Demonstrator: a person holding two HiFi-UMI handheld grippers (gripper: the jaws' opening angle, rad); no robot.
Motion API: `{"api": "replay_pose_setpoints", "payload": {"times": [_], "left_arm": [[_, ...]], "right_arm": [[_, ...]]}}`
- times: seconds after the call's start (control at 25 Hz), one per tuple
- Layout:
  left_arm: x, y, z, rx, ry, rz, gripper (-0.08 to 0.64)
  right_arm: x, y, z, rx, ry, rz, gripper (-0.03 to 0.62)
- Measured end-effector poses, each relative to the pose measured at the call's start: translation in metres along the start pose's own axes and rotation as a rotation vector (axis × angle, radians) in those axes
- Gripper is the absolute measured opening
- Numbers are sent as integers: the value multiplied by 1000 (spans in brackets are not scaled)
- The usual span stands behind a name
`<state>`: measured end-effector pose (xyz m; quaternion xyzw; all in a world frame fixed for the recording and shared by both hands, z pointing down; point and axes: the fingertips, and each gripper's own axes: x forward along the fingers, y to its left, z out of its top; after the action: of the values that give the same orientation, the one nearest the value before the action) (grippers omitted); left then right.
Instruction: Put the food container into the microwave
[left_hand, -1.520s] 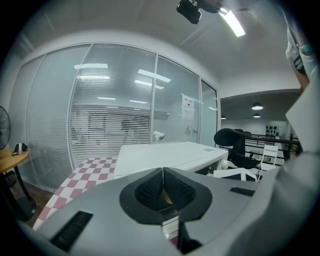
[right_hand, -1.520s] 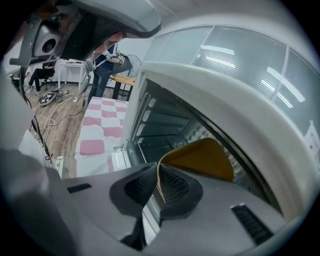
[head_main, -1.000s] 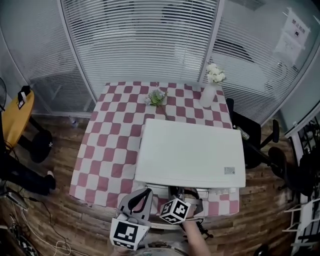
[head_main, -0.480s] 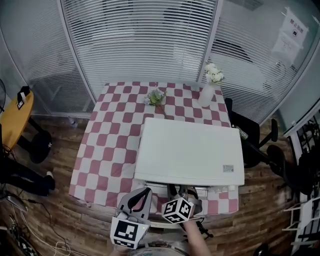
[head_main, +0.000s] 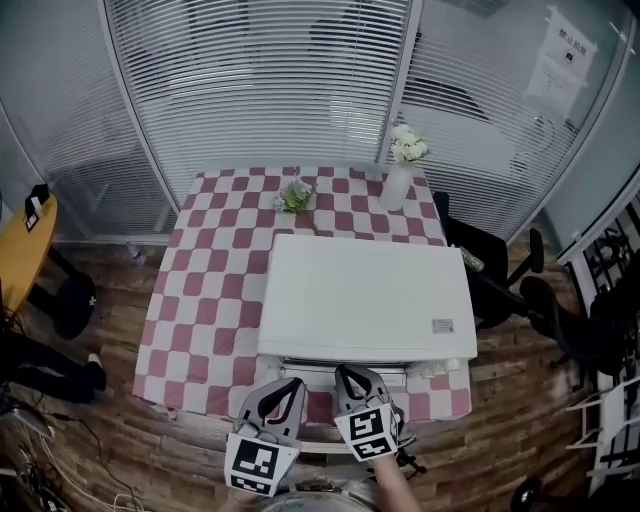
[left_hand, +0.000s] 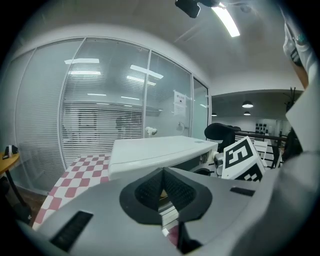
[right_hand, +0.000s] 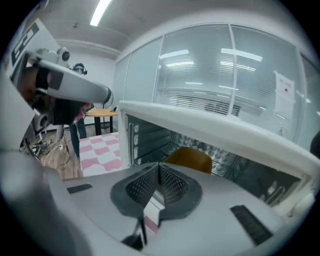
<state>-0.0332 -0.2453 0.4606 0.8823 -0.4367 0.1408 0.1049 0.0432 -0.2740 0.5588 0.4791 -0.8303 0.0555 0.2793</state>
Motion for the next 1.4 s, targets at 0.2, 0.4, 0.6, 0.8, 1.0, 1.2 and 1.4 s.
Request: {"api": "replay_pose_setpoints", "payload": {"times": [0.2, 0.4, 0.6, 0.8, 1.0, 1.2, 1.4], "left_arm": [[3, -14, 0, 26, -1, -39, 14], [6, -31, 3, 57, -6, -82, 14], [8, -47, 13, 70, -34, -121, 14], [7, -57, 41, 91, -109, -145, 14], [4, -59, 66, 116, -164, -144, 12], [1, -56, 81, 122, -202, -140, 12], [-1, -53, 84, 132, -209, -131, 12]], "right_arm": [[-25, 5, 17, 78, -91, 29, -6], [-52, 3, 38, 125, -151, 29, -6], [-79, 0, 65, 147, -223, 19, -6], [-100, -2, 94, 166, -326, 16, -7], [-116, -7, 119, 168, -415, -6, -8], [-126, -13, 137, 137, -451, -37, -8], [-126, -12, 145, 110, -445, -37, -8]]}}
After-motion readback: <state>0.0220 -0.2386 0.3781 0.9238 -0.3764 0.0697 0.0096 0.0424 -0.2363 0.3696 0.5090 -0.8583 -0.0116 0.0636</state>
